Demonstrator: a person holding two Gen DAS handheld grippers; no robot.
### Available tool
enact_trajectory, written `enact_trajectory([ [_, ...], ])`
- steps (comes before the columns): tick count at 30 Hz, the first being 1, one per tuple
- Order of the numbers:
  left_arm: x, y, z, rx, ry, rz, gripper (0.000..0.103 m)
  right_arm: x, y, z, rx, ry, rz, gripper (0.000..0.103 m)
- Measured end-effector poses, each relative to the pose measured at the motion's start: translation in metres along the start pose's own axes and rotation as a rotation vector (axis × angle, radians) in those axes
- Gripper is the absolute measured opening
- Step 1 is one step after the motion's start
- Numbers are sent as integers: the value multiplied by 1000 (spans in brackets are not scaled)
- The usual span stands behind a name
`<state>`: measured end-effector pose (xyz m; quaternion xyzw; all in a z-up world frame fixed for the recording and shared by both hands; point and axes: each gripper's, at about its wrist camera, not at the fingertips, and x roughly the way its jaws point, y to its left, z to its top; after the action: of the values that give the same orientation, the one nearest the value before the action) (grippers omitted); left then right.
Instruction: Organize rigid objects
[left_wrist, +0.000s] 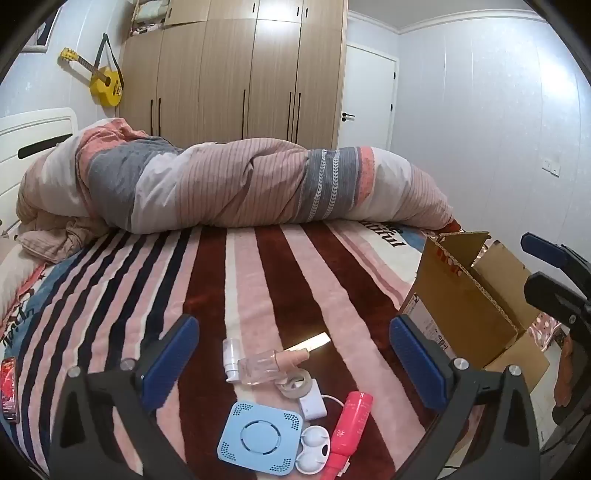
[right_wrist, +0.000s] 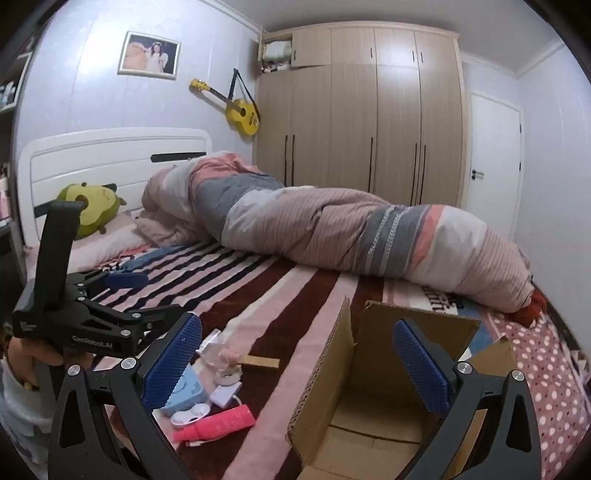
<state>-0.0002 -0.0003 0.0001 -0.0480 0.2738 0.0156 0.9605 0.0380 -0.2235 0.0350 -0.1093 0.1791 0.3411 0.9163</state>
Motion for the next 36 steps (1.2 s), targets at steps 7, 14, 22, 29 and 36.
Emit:
enact_trajectory([
  [7,-4,1,3,0,-2,6,103,-7,8,-5,43,-50,-1,103],
  [14,-9,-1,3,-1,-6,1,103,-11,-4,4,111,-16,44,103],
  [22,-11,1,3,-2,-7,16,103,-8,-5,0,131,2,60,103],
  [29,-9,2,3,-2,-6,19,103,-8,-4,1,121,5,56,103],
  [36,-9,4,3,1,-9,26,103,-6,-4,1,128,9,60,103],
])
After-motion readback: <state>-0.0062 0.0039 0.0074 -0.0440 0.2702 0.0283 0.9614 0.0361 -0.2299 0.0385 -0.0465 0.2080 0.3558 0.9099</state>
